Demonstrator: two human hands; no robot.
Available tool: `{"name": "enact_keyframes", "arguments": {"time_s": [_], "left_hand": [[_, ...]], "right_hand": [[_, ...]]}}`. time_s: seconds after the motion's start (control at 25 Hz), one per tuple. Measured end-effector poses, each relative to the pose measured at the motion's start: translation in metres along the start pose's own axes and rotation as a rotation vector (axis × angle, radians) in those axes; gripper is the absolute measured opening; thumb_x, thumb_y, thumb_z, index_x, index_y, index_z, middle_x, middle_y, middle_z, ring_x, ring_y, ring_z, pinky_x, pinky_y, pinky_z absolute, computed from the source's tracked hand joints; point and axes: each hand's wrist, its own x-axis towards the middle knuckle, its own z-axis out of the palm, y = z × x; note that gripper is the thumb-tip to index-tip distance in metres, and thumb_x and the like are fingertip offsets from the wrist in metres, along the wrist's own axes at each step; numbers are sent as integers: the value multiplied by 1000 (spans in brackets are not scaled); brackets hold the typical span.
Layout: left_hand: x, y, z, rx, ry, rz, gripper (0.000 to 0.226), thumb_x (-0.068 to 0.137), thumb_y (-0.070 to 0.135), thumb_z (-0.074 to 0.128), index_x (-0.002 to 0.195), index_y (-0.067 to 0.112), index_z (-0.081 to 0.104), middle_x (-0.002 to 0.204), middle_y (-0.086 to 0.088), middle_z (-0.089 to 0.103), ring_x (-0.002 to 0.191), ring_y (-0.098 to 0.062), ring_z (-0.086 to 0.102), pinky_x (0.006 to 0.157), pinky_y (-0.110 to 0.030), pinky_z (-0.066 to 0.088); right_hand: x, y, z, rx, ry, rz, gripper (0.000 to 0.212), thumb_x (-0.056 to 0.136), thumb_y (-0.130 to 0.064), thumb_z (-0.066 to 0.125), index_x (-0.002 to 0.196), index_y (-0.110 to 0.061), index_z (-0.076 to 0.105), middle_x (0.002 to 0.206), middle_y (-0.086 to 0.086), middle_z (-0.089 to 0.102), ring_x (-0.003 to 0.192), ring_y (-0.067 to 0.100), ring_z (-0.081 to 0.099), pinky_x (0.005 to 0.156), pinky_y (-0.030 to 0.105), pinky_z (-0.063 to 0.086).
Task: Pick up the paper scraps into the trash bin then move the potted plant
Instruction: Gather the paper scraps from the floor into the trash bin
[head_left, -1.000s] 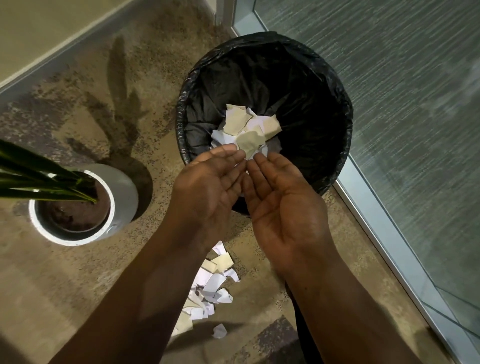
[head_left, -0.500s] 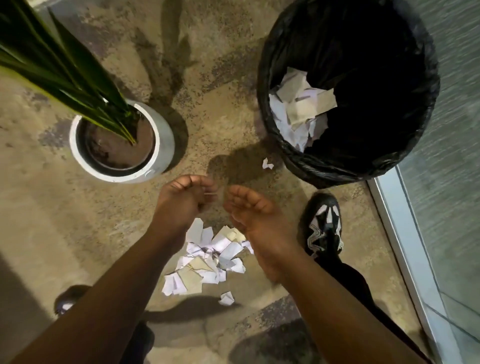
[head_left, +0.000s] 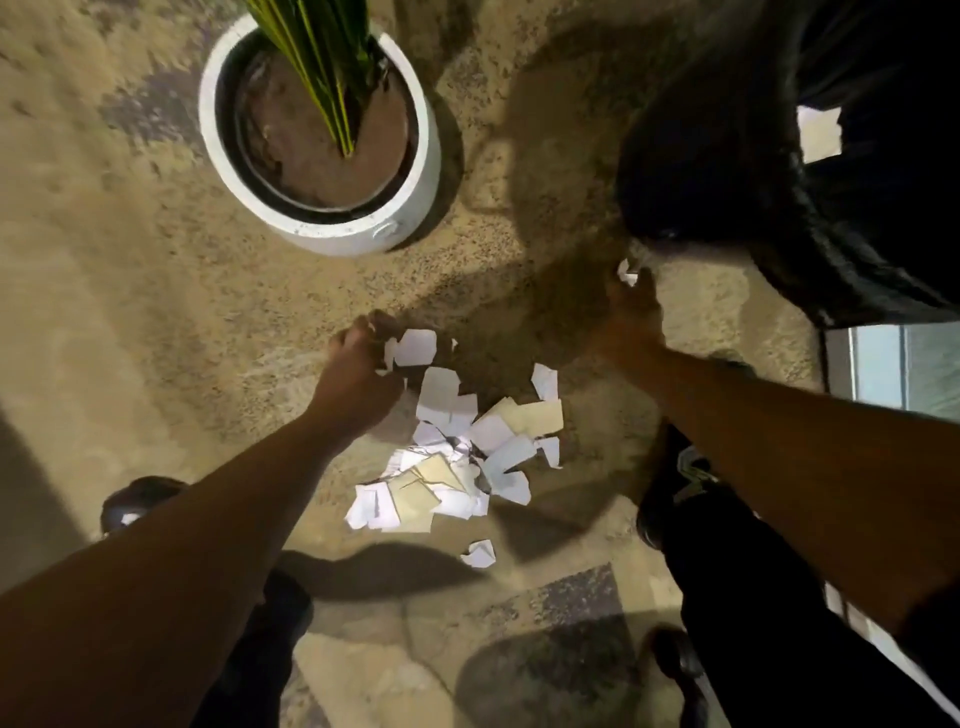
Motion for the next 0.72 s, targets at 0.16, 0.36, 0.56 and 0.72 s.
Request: {"name": "enact_keyframes", "arguments": {"time_s": [0.16, 0.36, 0.56, 0.72], "left_hand": [[14, -15, 6, 113, 10, 1, 72, 79, 7, 67, 143, 26, 40, 134, -15, 40, 124, -41, 45, 105, -54, 45], [30, -19, 16, 185, -19, 111, 59, 78, 17, 69, 133, 32, 54, 127, -11, 42, 114, -35, 45, 98, -44, 45], [33, -10, 38, 263, -15, 195, 59, 75, 17, 82, 130, 20, 61, 138, -12, 45, 121, -37, 50, 102, -49, 47], [28, -9, 52, 349, 27, 244, 61, 75, 22, 81, 131, 23, 58, 140, -8, 42, 129, -36, 42, 105, -52, 43]], "right_hand": [[5, -20, 10, -356, -62, -96, 65, 98, -19, 56, 155, -10, 26, 164, 18, 15, 150, 37, 19, 120, 42, 22], [4, -19, 28, -383, 74, -250, 57, 93, -12, 59, 145, 1, 41, 152, 25, 37, 139, 41, 36, 114, 44, 30], [-24, -8, 62, -167, -73, -476, 25, 93, -14, 59, 114, -6, 71, 109, 18, 71, 98, 33, 66, 85, 35, 52], [-45, -14, 93, -57, -279, -520, 21, 89, -23, 68, 111, -23, 69, 99, -1, 74, 86, 17, 68, 75, 39, 59]]}}
